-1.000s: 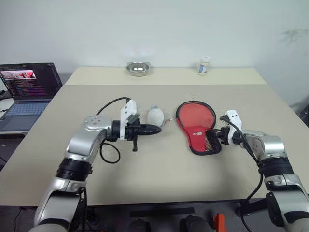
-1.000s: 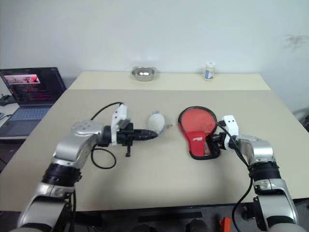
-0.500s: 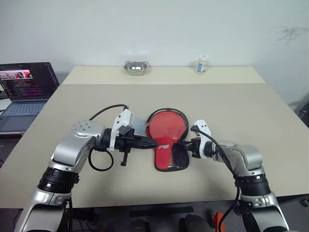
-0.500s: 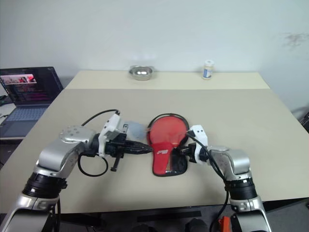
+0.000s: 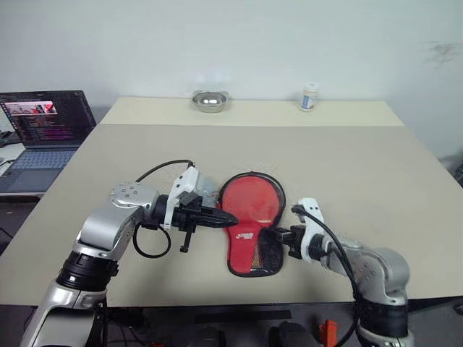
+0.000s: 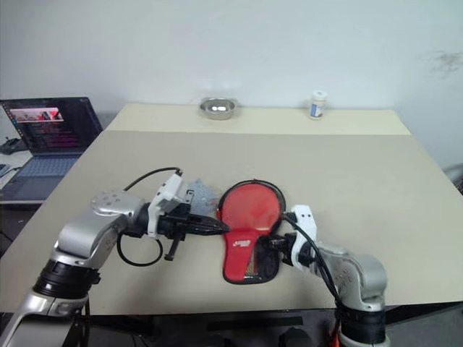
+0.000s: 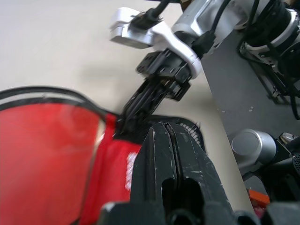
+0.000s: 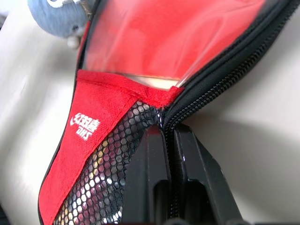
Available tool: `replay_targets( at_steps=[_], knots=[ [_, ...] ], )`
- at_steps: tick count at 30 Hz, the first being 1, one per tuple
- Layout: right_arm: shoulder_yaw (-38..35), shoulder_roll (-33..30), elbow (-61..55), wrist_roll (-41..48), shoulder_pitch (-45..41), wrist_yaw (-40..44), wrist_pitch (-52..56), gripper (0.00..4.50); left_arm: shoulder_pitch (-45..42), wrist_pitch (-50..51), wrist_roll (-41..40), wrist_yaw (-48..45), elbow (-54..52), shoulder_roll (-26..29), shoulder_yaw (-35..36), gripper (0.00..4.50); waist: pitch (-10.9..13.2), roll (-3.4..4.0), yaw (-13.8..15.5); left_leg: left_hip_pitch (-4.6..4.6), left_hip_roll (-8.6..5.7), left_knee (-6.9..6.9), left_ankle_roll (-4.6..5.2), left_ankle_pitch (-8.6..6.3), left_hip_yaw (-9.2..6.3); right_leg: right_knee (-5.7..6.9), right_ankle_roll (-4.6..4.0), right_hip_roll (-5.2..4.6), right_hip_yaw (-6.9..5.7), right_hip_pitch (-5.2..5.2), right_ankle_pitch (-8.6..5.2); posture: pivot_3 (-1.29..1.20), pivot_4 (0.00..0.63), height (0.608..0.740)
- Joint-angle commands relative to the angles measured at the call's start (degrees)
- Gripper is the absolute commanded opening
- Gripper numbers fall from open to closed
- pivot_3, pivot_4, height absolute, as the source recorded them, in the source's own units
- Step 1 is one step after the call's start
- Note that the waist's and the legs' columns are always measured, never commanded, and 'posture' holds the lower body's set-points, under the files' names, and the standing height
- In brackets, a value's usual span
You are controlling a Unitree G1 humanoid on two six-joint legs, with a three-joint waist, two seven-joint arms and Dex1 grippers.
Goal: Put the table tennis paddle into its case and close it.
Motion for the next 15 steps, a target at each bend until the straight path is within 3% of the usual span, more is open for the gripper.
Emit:
replay_targets(
  at_steps=[1,15],
  knots=[
    [-2.7,0.1,-6.6,2.4,3.3,-0.4,4.6,0.01,-0.5,-0.2,-0.8,-1.1,-1.8,0.8,0.0,0.00,0.0,0.00,0.0,-0.01,-0.03,0.00,0.00,0.00,-0.01,0.00,0.00,0.00,-0.01,0.00,0.00,0.00,0.150,0.740],
    [-5.9,0.3,-12.1,3.2,7.8,-0.8,8.7,0.01,-2.2,-1.0,0.0,-2.1,0.1,0.3,-1.0,0.00,0.0,-0.01,0.0,-0.06,-0.29,0.01,0.02,0.00,-0.09,-0.03,0.08,-0.09,-0.01,0.01,-0.04,0.00,0.150,0.740]
  ],
)
